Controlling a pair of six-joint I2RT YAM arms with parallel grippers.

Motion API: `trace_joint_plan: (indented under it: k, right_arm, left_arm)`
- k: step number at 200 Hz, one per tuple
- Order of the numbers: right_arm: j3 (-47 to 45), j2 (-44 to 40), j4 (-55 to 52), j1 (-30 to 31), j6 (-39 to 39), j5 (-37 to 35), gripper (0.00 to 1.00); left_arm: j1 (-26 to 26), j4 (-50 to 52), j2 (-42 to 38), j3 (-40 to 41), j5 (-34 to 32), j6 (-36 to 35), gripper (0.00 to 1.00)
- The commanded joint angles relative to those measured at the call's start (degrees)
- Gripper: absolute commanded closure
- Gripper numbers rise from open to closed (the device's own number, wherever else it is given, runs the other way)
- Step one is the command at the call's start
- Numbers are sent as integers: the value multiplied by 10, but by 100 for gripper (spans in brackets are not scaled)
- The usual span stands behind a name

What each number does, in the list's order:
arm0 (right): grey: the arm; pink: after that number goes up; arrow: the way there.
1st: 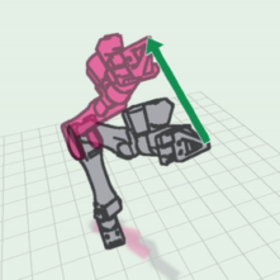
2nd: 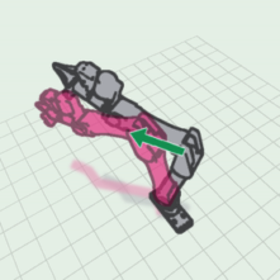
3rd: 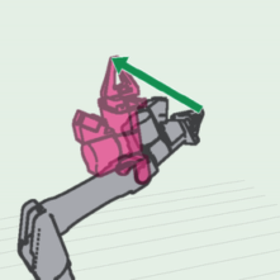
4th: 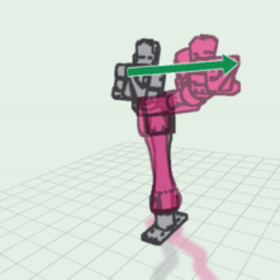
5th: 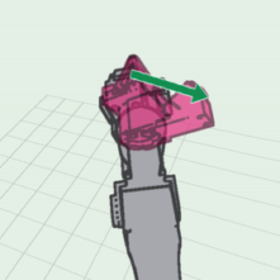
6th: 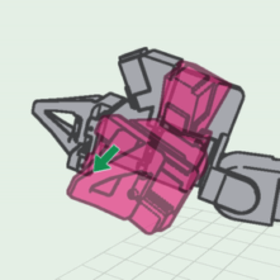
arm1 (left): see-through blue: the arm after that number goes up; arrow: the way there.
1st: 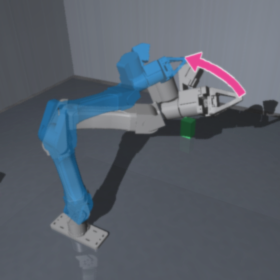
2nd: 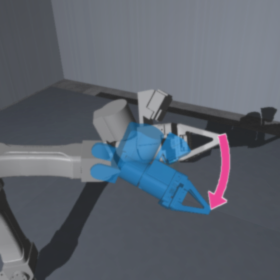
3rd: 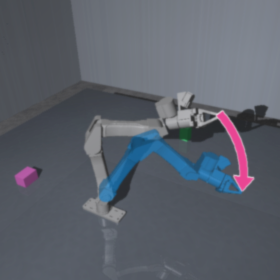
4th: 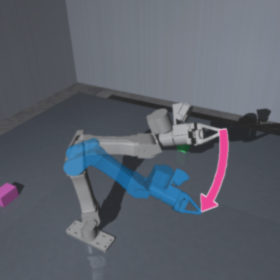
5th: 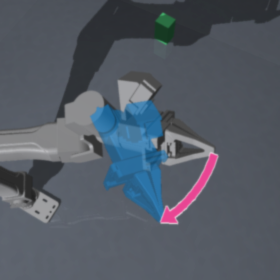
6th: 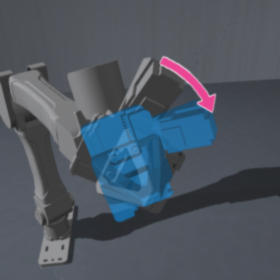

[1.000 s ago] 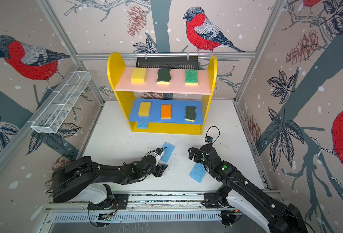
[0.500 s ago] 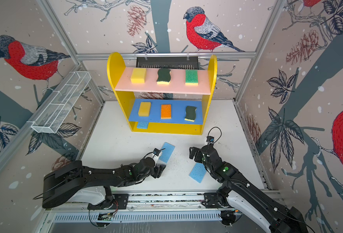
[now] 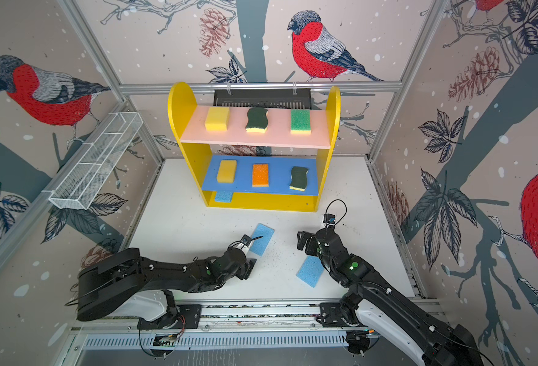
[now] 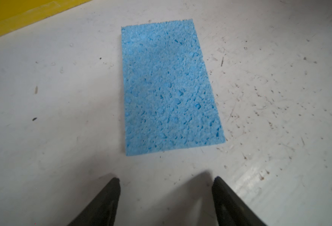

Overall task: Arrange cleaning sponges on a shelf
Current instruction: Pick up the cleaning sponge from the center of the table.

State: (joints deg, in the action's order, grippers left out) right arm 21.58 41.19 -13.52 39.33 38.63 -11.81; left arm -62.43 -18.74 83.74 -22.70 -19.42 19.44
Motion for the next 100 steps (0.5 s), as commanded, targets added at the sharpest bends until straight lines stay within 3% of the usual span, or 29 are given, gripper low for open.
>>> trace_joint_plan:
  k: [1, 33, 100]
  right_arm:
    - [-3, -2, 13, 0, -13, -13, 0]
    - [-4, -2, 14, 0, -15, -11, 0]
    - [-8, -4, 16, 0, -20, -14, 0]
  left_arm:
    - [3, 0, 27, -13, 8, -27, 25]
    - [10, -16, 64, -32, 53, -33, 24]
    - [9, -27, 58, -47, 88, -25, 25]
